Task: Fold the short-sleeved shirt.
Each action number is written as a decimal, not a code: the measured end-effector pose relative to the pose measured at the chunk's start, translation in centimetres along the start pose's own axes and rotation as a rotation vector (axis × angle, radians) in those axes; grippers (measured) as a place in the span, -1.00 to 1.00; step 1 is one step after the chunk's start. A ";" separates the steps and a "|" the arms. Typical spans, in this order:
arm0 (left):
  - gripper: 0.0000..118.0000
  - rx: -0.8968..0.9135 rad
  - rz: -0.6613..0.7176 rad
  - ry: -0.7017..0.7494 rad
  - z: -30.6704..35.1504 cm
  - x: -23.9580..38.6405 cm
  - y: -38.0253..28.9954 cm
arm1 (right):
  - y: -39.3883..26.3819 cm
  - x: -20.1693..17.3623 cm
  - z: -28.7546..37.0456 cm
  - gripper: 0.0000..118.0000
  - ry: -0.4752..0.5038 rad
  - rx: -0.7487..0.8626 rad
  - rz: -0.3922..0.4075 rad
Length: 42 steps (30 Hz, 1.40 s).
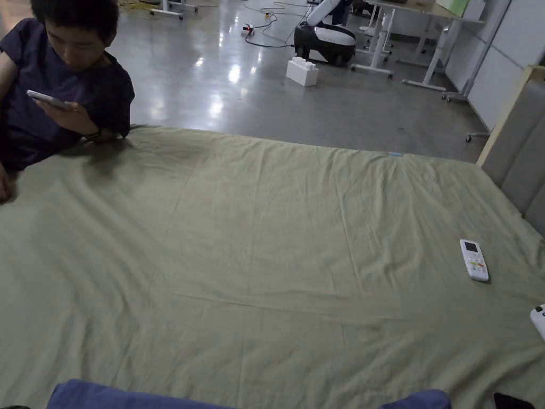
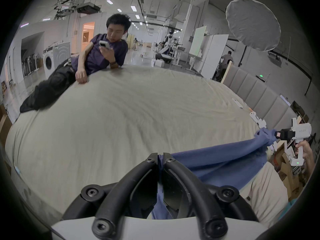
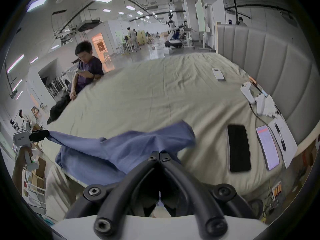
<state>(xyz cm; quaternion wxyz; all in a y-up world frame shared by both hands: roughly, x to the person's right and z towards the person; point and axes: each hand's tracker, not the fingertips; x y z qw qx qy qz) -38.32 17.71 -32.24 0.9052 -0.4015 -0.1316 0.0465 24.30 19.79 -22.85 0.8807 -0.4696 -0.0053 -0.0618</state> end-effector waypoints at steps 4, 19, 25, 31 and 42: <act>-0.92 -0.126 0.005 0.005 -1.5 0.0 -1.3 | -0.7 -0.6 -1.9 -1.00 -0.073 -0.052 0.034; -0.92 -0.271 0.008 0.044 -3.8 0.9 -1.2 | -0.5 -2.6 -7.2 -1.00 -0.185 -0.192 0.158; -0.69 -0.117 0.023 0.020 -1.7 2.6 1.2 | 0.8 -3.5 -2.7 -0.90 -0.252 -0.127 0.181; -0.18 0.094 -0.013 0.011 -0.4 6.3 4.4 | 3.5 -5.9 3.1 -0.18 -0.223 0.129 0.170; -0.20 0.500 -0.075 0.128 0.1 13.3 6.4 | 6.0 -11.5 2.8 -0.05 -0.174 0.734 0.063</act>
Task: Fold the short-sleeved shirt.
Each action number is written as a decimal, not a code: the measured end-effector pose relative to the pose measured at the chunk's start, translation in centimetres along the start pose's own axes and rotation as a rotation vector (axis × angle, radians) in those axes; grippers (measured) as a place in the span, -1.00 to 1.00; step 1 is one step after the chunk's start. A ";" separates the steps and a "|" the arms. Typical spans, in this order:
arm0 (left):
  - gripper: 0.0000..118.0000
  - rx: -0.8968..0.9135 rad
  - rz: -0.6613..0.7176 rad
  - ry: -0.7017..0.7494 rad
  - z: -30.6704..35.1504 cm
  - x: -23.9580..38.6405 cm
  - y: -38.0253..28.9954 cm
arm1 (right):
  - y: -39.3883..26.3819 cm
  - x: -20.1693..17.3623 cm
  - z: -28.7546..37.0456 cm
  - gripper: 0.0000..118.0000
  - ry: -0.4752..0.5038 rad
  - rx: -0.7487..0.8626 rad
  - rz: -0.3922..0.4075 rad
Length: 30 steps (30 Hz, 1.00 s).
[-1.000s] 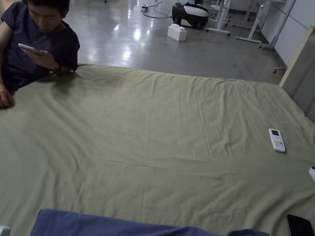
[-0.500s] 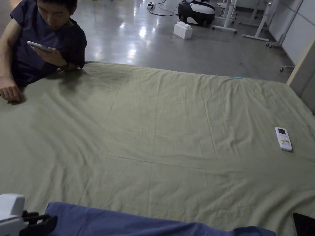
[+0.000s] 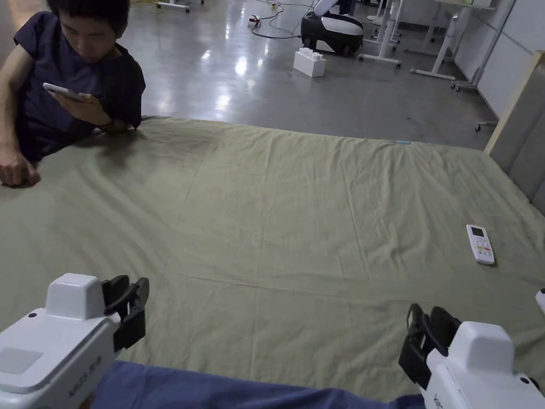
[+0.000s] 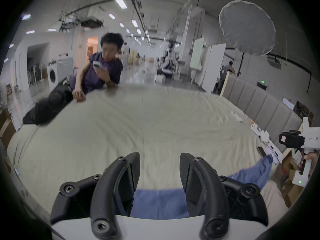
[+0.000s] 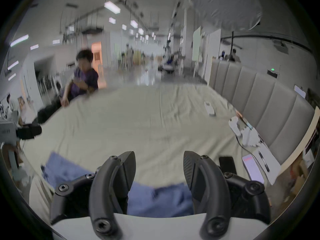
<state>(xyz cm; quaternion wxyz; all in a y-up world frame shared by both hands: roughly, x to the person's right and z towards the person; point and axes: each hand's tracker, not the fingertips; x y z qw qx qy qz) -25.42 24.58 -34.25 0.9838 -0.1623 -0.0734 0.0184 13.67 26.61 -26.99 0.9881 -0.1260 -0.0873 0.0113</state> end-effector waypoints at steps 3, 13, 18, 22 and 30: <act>-0.62 0.084 -0.029 0.020 0.5 1.3 0.5 | 0.3 -1.0 0.0 -0.58 0.013 0.103 -0.019; -0.94 0.107 -0.036 0.089 1.4 0.6 1.1 | 1.4 -2.4 -0.4 -0.99 -0.025 0.210 0.024; -0.94 -0.098 0.009 0.035 1.2 -4.6 0.0 | 1.3 -2.4 -1.0 -0.99 -0.006 0.184 0.058; -0.94 -0.321 0.060 -0.019 0.0 -9.1 -2.3 | 0.9 -2.4 -1.5 -0.99 -0.003 0.170 0.072; -0.74 -0.597 0.192 -0.111 -3.0 -14.7 -7.7 | 0.1 -2.7 -2.3 -0.99 0.001 0.122 0.080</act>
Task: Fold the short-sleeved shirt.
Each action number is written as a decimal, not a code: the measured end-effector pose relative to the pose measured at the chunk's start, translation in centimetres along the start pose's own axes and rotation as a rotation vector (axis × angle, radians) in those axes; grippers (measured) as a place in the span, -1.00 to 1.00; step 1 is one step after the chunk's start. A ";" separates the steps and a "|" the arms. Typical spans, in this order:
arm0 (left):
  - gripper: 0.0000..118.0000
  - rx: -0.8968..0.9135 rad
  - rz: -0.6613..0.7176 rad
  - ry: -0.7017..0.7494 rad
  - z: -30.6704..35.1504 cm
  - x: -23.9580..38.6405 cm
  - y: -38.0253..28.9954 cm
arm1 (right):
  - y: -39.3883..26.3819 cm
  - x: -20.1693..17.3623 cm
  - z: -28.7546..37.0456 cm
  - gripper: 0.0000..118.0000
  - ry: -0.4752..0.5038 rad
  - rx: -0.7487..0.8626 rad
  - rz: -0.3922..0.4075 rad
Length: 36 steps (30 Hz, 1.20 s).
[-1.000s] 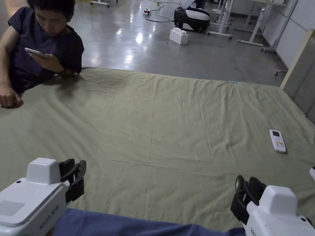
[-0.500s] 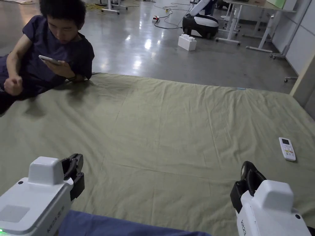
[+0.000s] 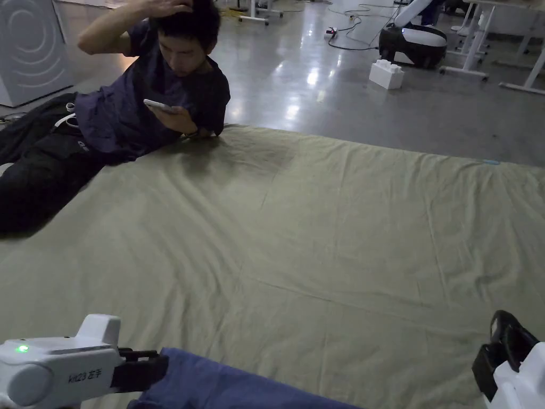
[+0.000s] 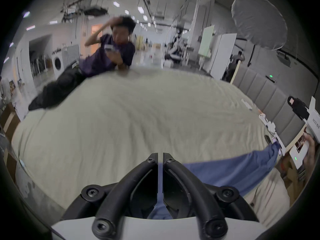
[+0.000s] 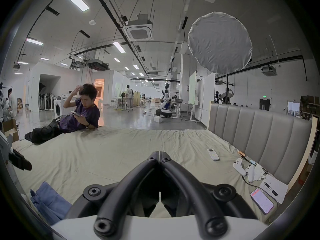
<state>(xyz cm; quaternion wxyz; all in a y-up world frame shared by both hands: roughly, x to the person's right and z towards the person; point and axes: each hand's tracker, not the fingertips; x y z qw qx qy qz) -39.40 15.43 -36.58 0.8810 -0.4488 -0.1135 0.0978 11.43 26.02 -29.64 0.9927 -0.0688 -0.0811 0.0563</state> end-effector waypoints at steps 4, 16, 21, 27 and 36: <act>0.25 -0.141 0.091 -0.150 -3.2 -2.0 -0.5 | -0.5 -0.4 -0.2 -0.99 0.006 -0.034 0.004; 0.29 -0.173 0.382 -0.520 -5.5 -6.2 -1.0 | -1.4 -0.9 -0.2 -0.99 0.010 -0.087 0.028; 0.27 -0.213 0.434 -0.664 -6.6 -4.7 -2.2 | -1.7 -1.3 -0.1 -0.99 0.013 -0.098 0.038; -0.26 -0.216 0.459 -0.618 -9.0 -5.3 -3.6 | -1.7 -1.7 0.1 -0.99 0.018 -0.109 0.040; -0.85 -0.174 0.348 -0.555 -3.6 -3.9 -0.7 | -1.6 -1.6 0.0 -0.99 0.026 -0.108 0.045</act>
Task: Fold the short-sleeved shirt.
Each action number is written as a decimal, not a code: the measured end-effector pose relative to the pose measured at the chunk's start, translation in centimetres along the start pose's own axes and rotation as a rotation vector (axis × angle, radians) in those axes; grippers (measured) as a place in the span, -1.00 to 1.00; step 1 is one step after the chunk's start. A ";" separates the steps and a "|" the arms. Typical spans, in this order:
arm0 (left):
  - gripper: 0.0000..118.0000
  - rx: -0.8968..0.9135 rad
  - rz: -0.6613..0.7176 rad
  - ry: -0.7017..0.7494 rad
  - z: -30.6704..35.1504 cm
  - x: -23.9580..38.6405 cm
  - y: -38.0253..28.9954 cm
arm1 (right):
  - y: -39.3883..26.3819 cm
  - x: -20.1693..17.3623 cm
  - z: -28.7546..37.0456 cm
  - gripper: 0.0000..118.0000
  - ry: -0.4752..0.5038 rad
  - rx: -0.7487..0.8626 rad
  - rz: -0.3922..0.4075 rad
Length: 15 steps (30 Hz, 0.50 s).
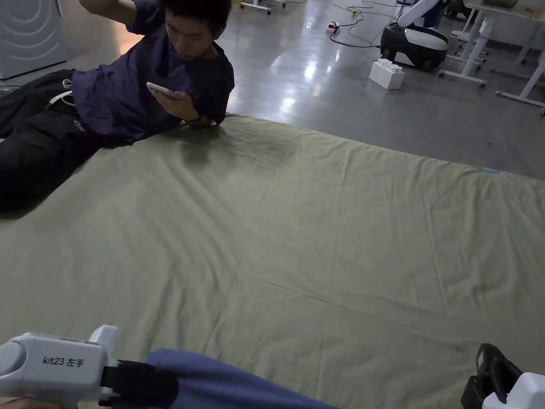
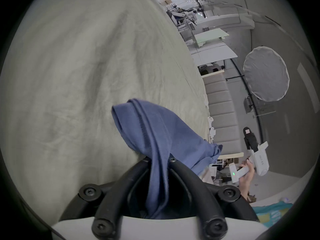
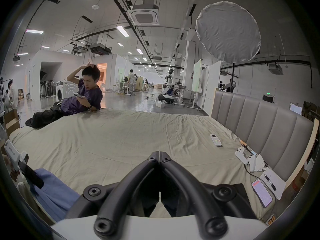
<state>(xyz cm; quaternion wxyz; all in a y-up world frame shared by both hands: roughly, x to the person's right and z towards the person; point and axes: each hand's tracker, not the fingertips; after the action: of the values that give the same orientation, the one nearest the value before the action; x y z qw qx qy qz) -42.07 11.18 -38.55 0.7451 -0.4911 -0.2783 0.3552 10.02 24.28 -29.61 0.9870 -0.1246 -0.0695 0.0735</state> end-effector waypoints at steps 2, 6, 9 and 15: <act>-0.86 0.014 -0.027 0.015 0.8 1.0 0.5 | 0.1 -0.1 -0.1 -0.99 0.001 0.003 0.001; -0.87 0.055 -0.044 0.048 3.4 2.2 1.8 | 0.3 -0.3 -0.3 -0.99 0.011 0.010 0.000; -0.87 0.090 -0.050 0.117 6.0 2.4 3.0 | 0.5 -0.6 -0.5 -0.99 0.022 0.016 0.000; -0.87 0.123 -0.091 0.369 11.0 2.6 4.6 | 0.9 -1.6 -0.8 -0.99 0.050 0.027 -0.002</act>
<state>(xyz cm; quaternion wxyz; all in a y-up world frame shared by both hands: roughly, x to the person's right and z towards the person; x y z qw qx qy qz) -50.10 20.34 -38.70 0.8274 -0.4884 -0.1368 0.2413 8.43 24.70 -30.86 0.9901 -0.1130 -0.0439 0.0703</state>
